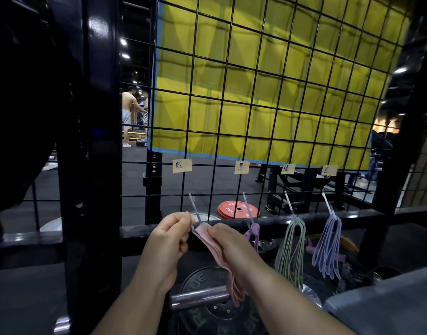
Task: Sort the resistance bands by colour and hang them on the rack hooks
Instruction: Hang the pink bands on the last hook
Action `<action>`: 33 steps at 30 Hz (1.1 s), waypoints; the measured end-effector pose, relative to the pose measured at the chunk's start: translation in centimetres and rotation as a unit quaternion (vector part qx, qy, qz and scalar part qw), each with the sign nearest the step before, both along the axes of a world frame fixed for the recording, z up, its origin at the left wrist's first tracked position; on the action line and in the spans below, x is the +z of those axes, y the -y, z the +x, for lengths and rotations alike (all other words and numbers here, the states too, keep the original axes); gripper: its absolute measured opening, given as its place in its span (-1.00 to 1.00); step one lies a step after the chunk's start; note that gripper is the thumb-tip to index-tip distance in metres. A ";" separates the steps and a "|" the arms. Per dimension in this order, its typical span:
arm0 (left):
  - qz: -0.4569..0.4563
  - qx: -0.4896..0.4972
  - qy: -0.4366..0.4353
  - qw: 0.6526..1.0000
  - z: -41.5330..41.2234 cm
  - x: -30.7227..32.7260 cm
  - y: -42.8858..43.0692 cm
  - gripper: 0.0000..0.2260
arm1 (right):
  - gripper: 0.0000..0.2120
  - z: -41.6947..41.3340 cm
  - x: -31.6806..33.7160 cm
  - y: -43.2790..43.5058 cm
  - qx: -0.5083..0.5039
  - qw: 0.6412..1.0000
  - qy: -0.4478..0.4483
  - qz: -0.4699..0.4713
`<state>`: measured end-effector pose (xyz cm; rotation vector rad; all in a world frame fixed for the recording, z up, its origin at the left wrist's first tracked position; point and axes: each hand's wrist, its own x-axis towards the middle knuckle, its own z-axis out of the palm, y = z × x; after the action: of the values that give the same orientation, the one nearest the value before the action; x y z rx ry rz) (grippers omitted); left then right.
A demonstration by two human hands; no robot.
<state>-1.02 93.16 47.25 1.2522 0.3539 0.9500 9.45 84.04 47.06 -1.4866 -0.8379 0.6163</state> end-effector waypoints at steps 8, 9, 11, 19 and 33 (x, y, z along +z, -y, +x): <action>0.065 0.033 -0.034 0.997 0.3 -0.8 0.3 -0.79 | -0.57 -1.1 -2.7 0.1 0.007 0.998 0.043 -0.054; 0.074 0.041 -0.038 0.996 0.3 -0.9 0.3 -0.81 | -0.56 -1.3 -2.7 0.1 0.004 0.998 0.042 -0.055; 0.091 0.057 -0.048 0.993 0.3 -0.8 0.4 -0.83 | -0.52 -1.6 -2.7 0.2 -0.005 0.998 0.045 -0.052; 0.115 0.094 -0.057 0.987 0.6 -1.1 0.6 -0.82 | -0.60 -0.7 -3.4 0.4 0.012 0.996 0.036 -0.083; 0.245 0.149 -0.219 0.933 1.5 -2.4 1.4 -0.68 | -0.33 0.6 -4.0 0.3 0.030 0.988 0.061 -0.135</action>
<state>0.48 91.77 44.85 1.9181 0.7017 1.0457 10.03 83.79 43.11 -1.7645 -0.9242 0.7109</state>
